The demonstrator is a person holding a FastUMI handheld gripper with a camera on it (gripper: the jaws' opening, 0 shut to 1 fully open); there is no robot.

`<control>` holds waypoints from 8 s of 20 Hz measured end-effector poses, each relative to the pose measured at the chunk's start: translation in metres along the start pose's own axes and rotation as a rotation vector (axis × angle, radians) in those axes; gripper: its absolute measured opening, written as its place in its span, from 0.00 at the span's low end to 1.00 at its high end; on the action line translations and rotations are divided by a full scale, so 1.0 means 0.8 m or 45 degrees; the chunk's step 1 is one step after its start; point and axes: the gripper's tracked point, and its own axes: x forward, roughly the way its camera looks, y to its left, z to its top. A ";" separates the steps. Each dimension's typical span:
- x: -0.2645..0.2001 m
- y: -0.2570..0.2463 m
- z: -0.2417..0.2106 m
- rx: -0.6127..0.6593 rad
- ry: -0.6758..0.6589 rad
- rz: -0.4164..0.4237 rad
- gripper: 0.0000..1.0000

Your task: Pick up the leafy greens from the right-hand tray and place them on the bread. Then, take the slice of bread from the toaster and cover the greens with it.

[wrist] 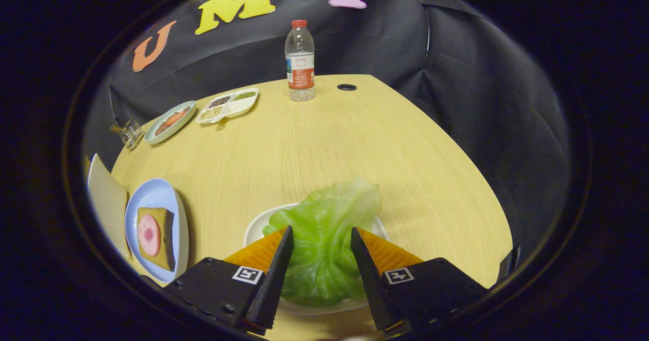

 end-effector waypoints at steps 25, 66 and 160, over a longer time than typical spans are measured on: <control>-0.174 0.146 0.016 -0.060 -0.277 0.103 0.00; -0.141 0.321 -0.028 -0.257 -0.207 0.132 0.97; -0.184 0.358 0.000 -0.125 -0.370 0.427 0.12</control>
